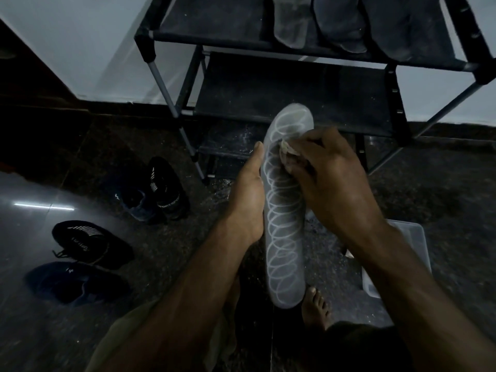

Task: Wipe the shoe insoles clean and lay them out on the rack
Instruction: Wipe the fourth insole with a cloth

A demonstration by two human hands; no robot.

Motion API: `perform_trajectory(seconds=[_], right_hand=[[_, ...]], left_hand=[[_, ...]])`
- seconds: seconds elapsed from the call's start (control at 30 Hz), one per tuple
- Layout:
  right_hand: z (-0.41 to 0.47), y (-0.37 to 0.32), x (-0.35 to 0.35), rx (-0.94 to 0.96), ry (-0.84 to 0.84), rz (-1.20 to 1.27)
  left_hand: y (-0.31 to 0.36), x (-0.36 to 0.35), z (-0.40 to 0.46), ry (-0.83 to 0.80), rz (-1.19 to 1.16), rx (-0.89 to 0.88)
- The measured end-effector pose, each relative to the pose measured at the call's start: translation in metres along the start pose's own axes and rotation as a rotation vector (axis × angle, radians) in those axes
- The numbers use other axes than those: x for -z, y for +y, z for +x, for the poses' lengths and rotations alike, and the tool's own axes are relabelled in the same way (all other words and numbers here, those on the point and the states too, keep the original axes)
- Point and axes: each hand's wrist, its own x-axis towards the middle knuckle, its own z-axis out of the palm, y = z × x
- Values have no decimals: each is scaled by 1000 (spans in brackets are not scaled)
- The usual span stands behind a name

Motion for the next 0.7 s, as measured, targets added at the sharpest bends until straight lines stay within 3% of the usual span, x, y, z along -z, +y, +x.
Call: perform_trajectory(seconds=[0.3,0.4,0.53,0.7], right_hand=[[8,25,8,-31,234,-83],[8,29,10,-45,205,-62],[8,26,14,-8,48,-70],[10,33,21,-35,201,-68]], left_hand=[[-9,-6,-1,-35,45,-2],[-10,-10,-3,-73,52,-17],[-9,-12,-5,-88,17,-22],[-14,-10,-4,-50,134,1]])
